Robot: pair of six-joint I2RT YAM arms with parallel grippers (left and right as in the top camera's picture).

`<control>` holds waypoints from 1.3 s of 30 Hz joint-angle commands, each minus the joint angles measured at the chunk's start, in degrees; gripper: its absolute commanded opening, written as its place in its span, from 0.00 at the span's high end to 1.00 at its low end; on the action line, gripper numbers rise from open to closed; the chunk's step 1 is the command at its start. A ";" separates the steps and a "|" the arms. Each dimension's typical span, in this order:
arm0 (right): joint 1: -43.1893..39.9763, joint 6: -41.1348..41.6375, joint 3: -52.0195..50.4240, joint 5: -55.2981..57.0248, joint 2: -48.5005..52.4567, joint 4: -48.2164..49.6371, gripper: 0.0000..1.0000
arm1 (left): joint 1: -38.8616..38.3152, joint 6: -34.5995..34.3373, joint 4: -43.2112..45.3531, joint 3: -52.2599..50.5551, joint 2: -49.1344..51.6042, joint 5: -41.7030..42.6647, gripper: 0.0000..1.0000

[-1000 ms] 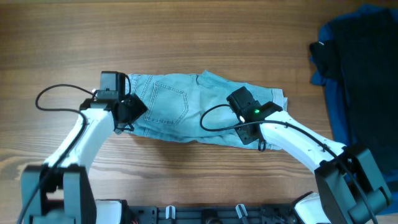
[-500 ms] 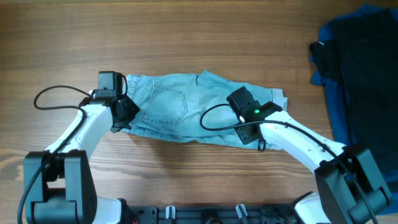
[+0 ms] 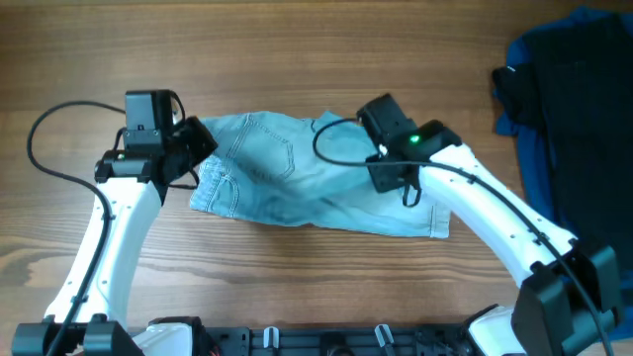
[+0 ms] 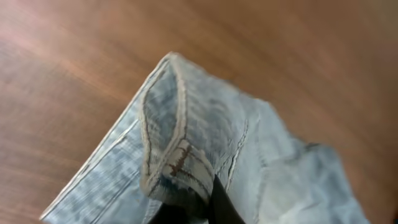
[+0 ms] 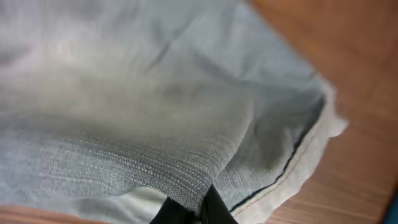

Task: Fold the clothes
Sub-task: 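Lift and drag the shorts toward the back of the table with both grippers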

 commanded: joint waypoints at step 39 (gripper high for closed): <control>-16.46 -10.56 5.29 0.26 27.10 63.12 0.82 | -4.09 1.11 79.78 4.50 40.83 -8.87 0.94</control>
